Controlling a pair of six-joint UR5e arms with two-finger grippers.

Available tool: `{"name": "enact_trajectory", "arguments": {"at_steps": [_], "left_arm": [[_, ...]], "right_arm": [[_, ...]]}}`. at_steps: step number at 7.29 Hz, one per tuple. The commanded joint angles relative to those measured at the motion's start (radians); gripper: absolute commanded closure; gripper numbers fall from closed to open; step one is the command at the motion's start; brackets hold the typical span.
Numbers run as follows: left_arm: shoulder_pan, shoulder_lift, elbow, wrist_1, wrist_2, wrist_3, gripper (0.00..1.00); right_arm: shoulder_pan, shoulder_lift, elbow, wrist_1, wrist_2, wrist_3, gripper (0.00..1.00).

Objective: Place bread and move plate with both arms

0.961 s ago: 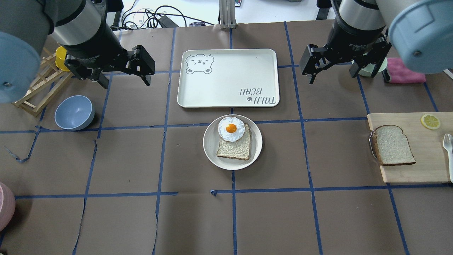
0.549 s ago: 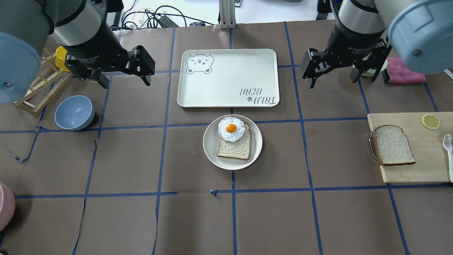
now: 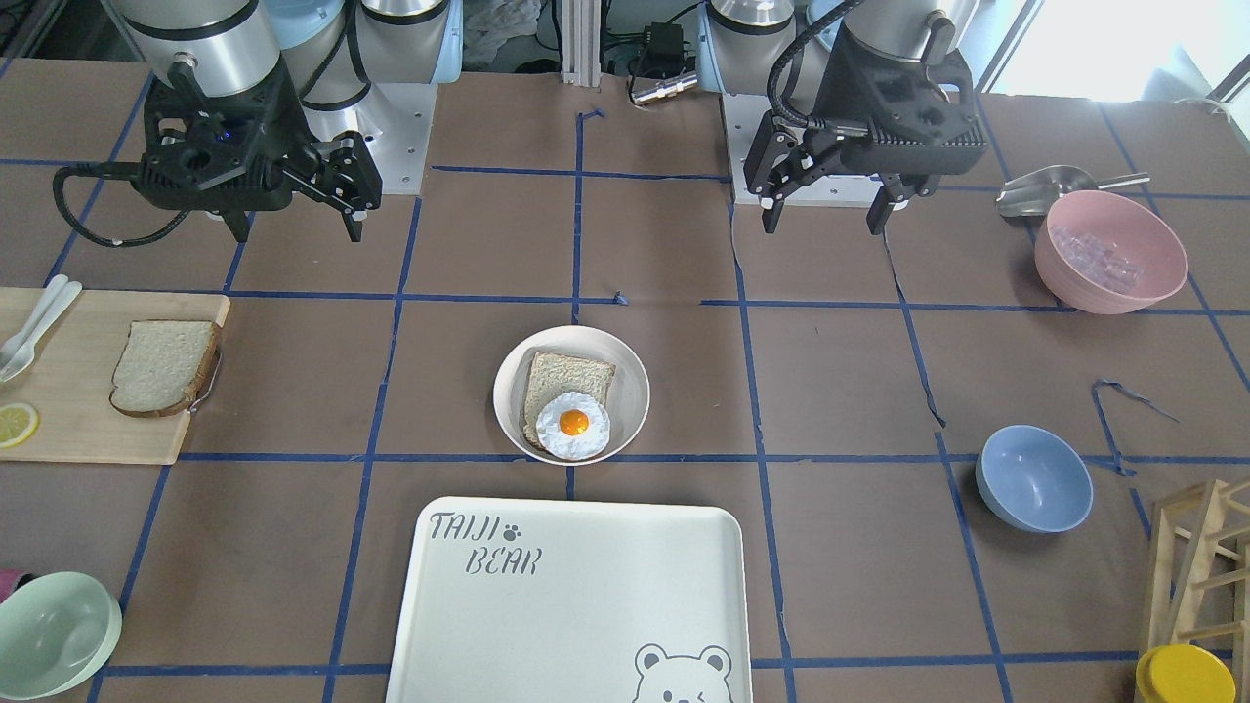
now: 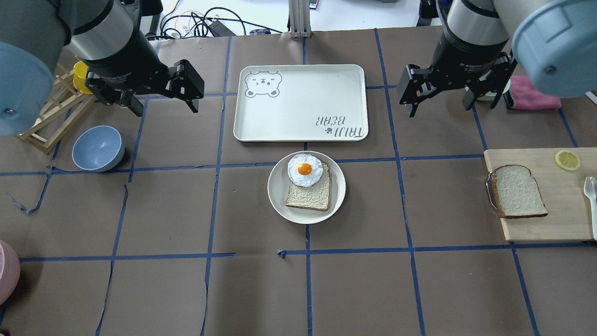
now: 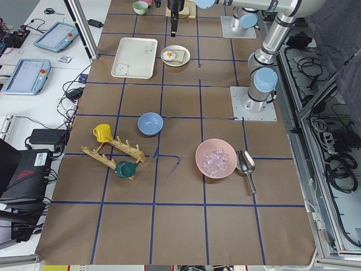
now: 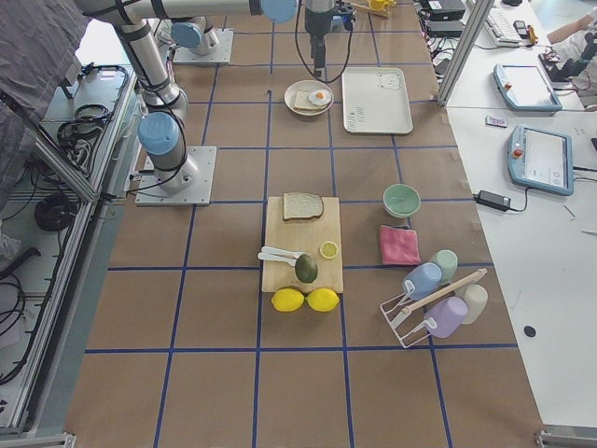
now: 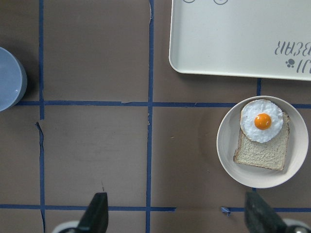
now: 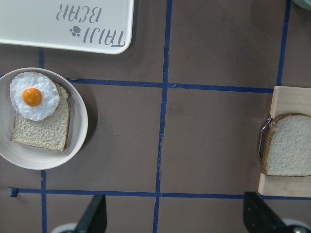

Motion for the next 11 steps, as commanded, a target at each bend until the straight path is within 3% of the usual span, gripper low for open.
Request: {"name": "enact_trajectory", "arguments": {"at_steps": [1, 5, 6, 8, 11], "left_arm": [[0.0, 0.0, 0.0, 0.0, 0.0, 0.0, 0.0], [0.0, 0.0, 0.0, 0.0, 0.0, 0.002, 0.0], [0.0, 0.002, 0.0, -0.002, 0.0, 0.002, 0.0], [0.0, 0.0, 0.011, -0.002, 0.012, 0.006, 0.0], [0.0, 0.003, 0.01, -0.011, 0.012, 0.006, 0.0]], "right_arm": [[-0.002, 0.0, 0.001, 0.001, -0.004, 0.0, 0.0], [-0.018, 0.008, 0.027, -0.012, -0.028, -0.003, 0.0], [-0.037, 0.017, 0.068, -0.021, -0.124, -0.014, 0.0], [-0.171, 0.032, 0.238, -0.149, -0.151, -0.11, 0.0], [-0.334, 0.041, 0.559, -0.555, -0.165, -0.221, 0.0]]}}
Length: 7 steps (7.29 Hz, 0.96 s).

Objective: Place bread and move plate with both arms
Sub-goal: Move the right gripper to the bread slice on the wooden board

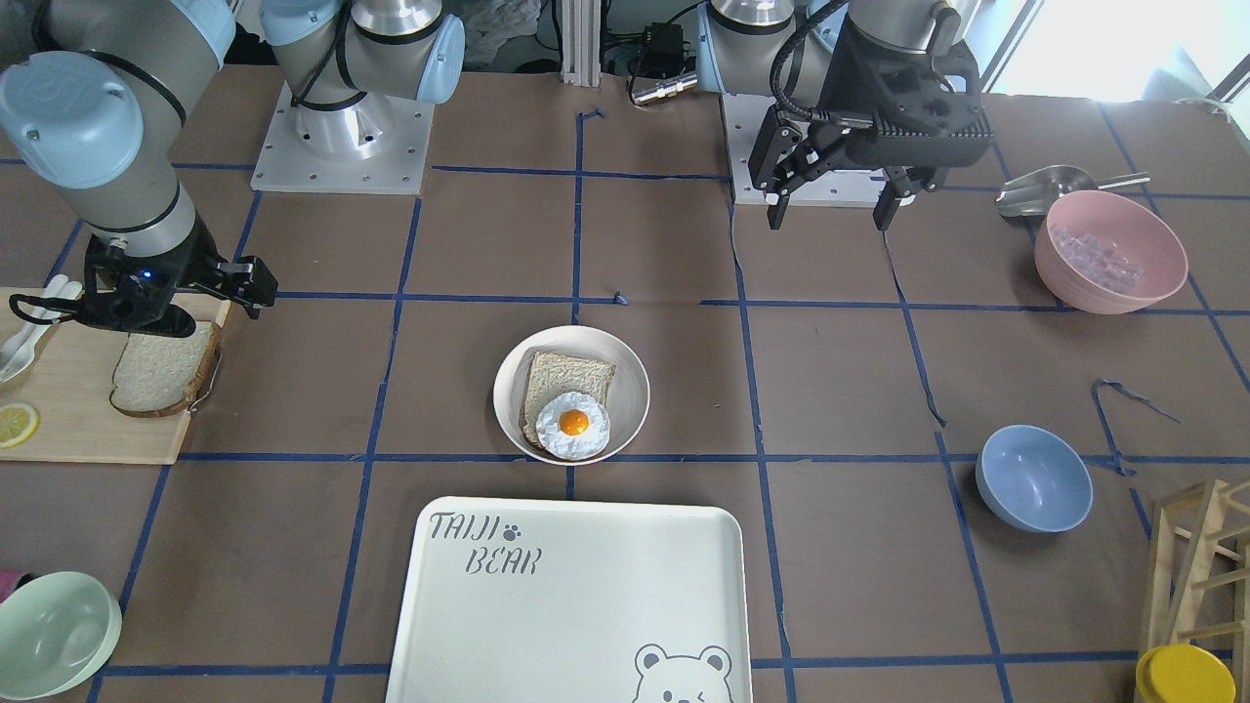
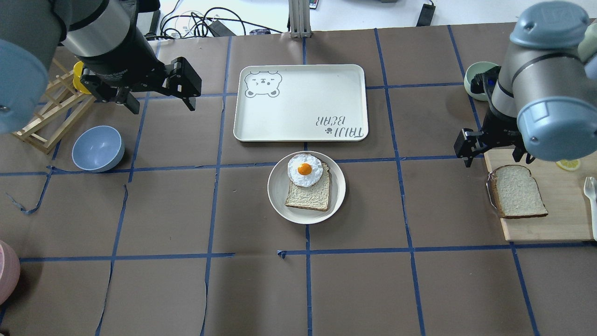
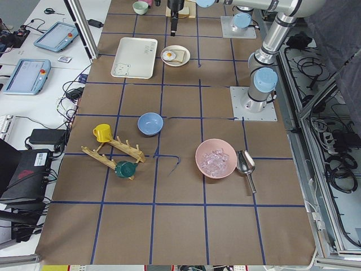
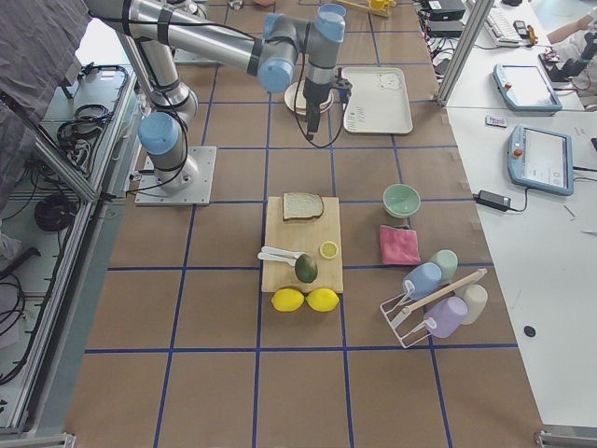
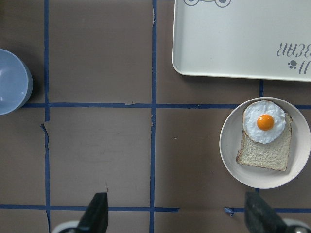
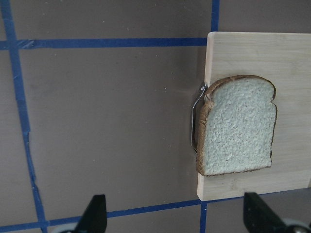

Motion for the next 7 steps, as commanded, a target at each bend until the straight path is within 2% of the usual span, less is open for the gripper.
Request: {"name": "enact_trajectory", "arguments": {"at_steps": [1, 3, 5, 6, 7], "left_arm": [[0.0, 0.001, -0.006, -0.002, -0.003, -0.001, 0.0], [0.0, 0.003, -0.009, 0.0, 0.0, -0.001, 0.0], [-0.002, 0.004, -0.011, 0.0, -0.003, -0.009, 0.0], [-0.002, 0.006, -0.011, 0.0, -0.003, -0.012, 0.0], [-0.002, 0.006, -0.011, 0.0, -0.003, -0.012, 0.0]], "right_arm": [[-0.083, 0.046, 0.177, -0.255, -0.046, -0.048, 0.0], [-0.108, 0.136, 0.19, -0.285, -0.106, -0.071, 0.11], [-0.108, 0.175, 0.198, -0.355, -0.137, -0.073, 0.11], [-0.108, 0.189, 0.196, -0.363, -0.137, -0.071, 0.3], [-0.108, 0.19, 0.198, -0.359, -0.133, -0.067, 0.4]]}}
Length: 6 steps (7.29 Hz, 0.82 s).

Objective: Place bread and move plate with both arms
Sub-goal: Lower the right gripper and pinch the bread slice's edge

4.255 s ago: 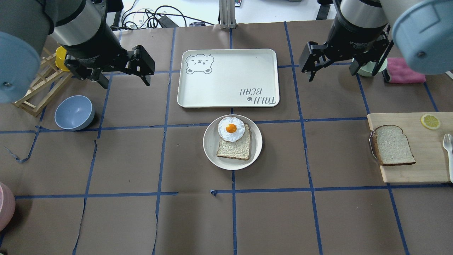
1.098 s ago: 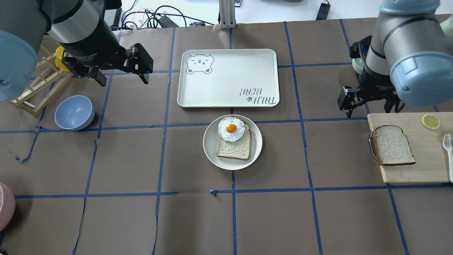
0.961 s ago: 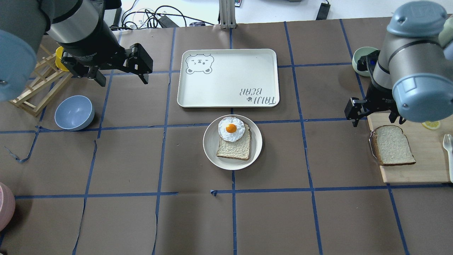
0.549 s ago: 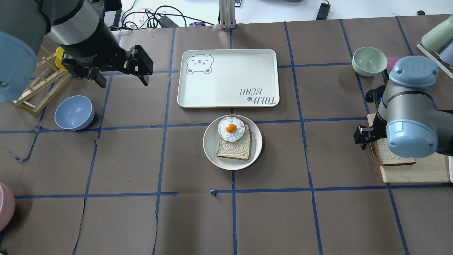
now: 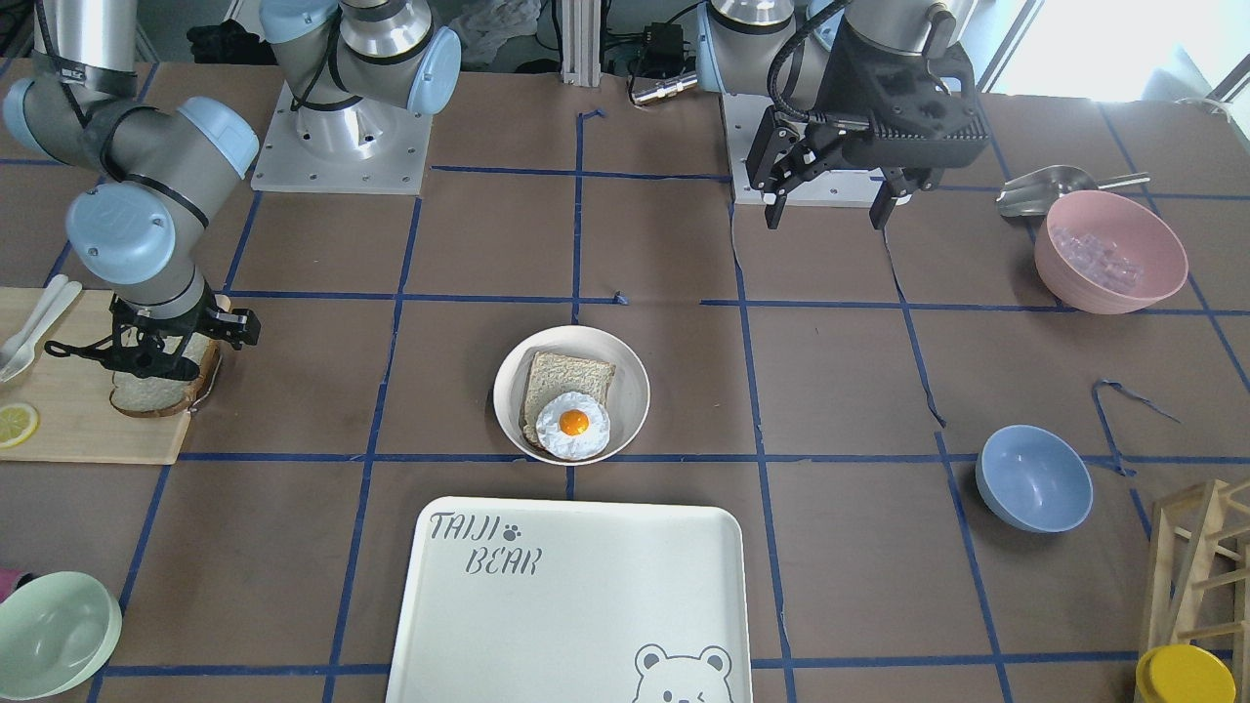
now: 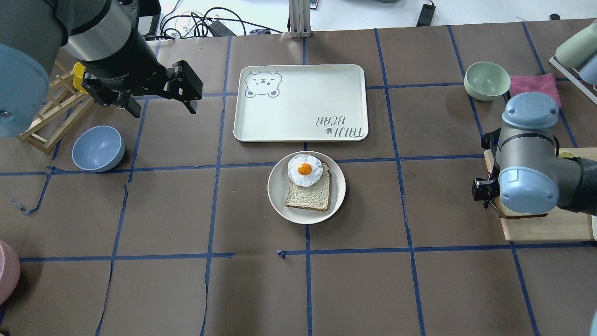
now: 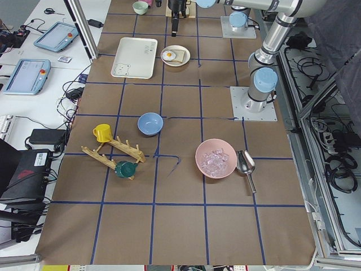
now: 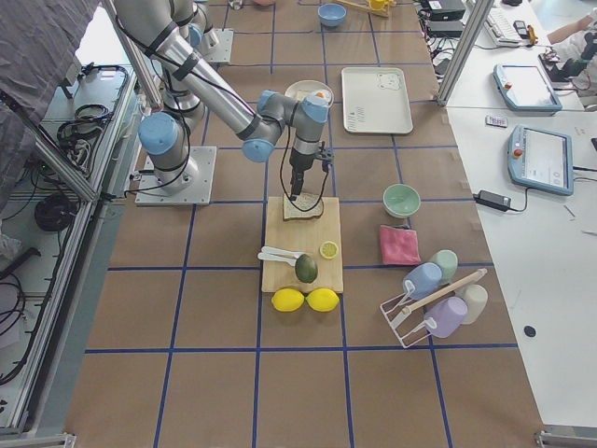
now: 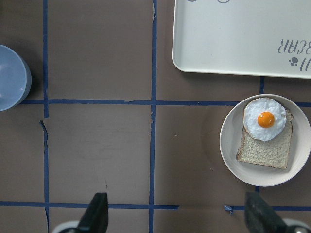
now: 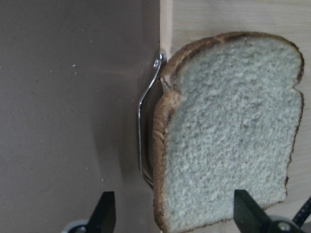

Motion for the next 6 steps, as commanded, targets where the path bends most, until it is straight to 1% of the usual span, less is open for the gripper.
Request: {"name": "enact_trajectory", "arguments": {"at_steps": [1, 2, 3, 4, 5, 6], "left_arm": [[0.0, 0.001, 0.0, 0.0, 0.0, -0.003, 0.0], [0.0, 0.001, 0.0, -0.001, 0.0, -0.002, 0.0], [0.001, 0.002, 0.0, -0.001, 0.0, -0.002, 0.0], [0.001, 0.004, -0.002, -0.001, 0.0, -0.002, 0.0], [0.001, 0.004, -0.002, -0.001, 0.0, -0.002, 0.0], [0.001, 0.005, -0.002, -0.001, 0.0, -0.002, 0.0]], "right_arm": [[0.0, 0.01, 0.001, -0.001, 0.001, 0.003, 0.49], [0.0, 0.01, 0.001, -0.001, 0.001, 0.001, 0.63], [0.0, 0.01, 0.0, 0.002, -0.002, -0.001, 0.81], [0.0, 0.01, 0.0, 0.004, 0.001, -0.001, 0.95], [0.0, 0.008, 0.0, 0.004, 0.002, -0.001, 1.0], [0.0, 0.008, 0.0, 0.005, 0.002, -0.001, 1.0]]}}
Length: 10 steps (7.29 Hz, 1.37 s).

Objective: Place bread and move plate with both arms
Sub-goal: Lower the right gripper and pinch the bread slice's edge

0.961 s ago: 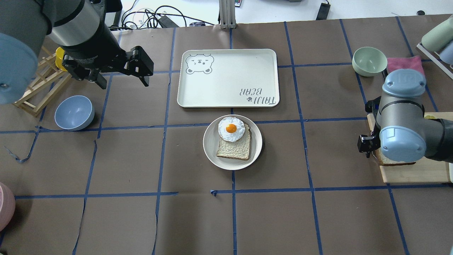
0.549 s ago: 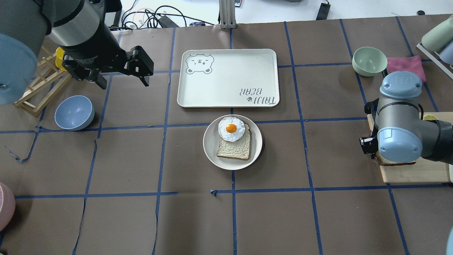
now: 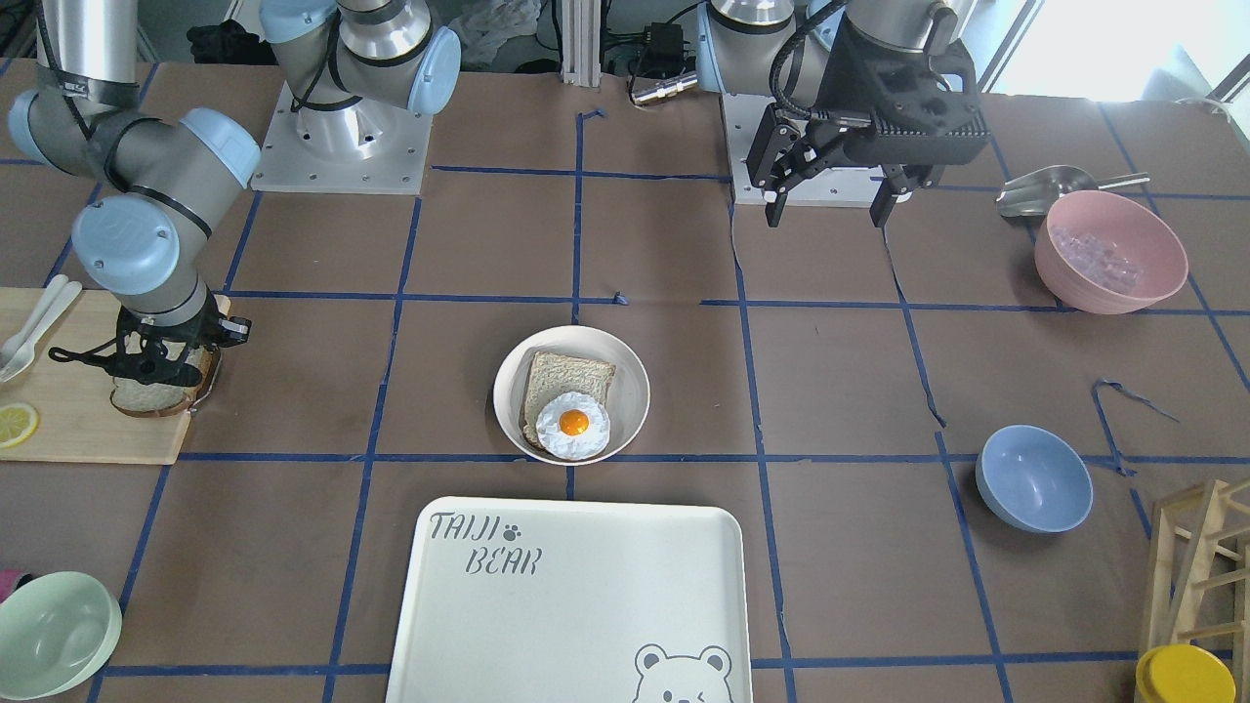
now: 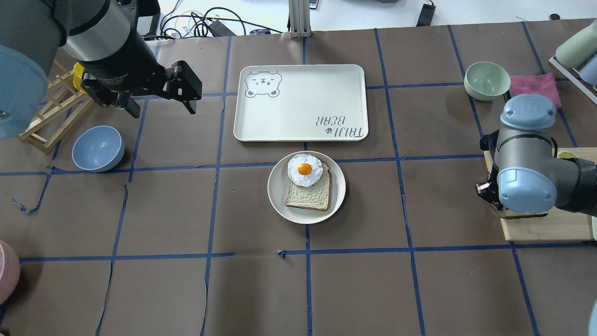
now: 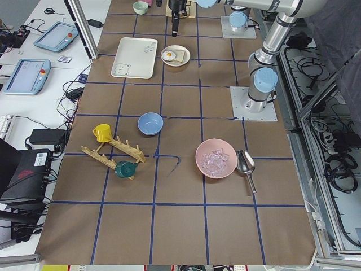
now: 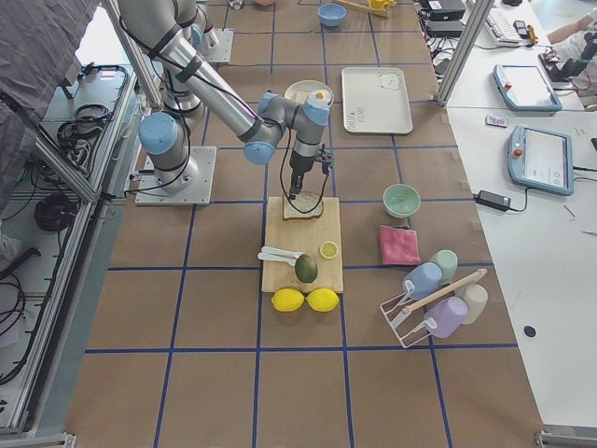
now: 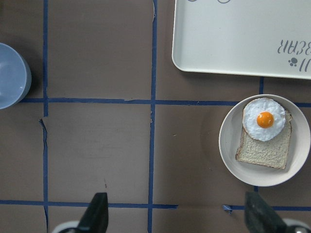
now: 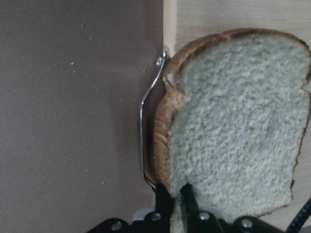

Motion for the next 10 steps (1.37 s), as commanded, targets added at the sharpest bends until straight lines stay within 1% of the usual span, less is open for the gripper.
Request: {"name": "enact_trajectory", "arguments": {"at_steps": [1, 3, 4, 5, 7, 8, 10], "left_arm": [[0.0, 0.001, 0.0, 0.0, 0.0, 0.0, 0.0], [0.0, 0.001, 0.0, 0.0, 0.0, 0.0, 0.0], [0.0, 0.001, 0.0, 0.0, 0.0, 0.0, 0.0], [0.0, 0.001, 0.0, 0.0, 0.0, 0.0, 0.0], [0.0, 0.001, 0.0, 0.0, 0.0, 0.0, 0.0], [0.0, 0.001, 0.0, 0.0, 0.0, 0.0, 0.0], [0.0, 0.001, 0.0, 0.0, 0.0, 0.0, 0.0]], "right_arm": [[0.001, -0.008, -0.003, 0.005, -0.001, 0.0, 1.0], [0.008, -0.016, -0.05, 0.018, 0.004, 0.0, 1.0], [0.009, -0.016, -0.089, 0.073, 0.018, 0.0, 1.0], [0.009, -0.015, -0.1, 0.105, 0.045, 0.0, 1.0], [0.009, -0.011, -0.094, 0.097, 0.045, -0.002, 1.0], [0.008, -0.008, -0.083, 0.094, 0.035, -0.006, 0.76], [0.003, -0.007, -0.08, 0.09, 0.036, -0.009, 0.71]]}}
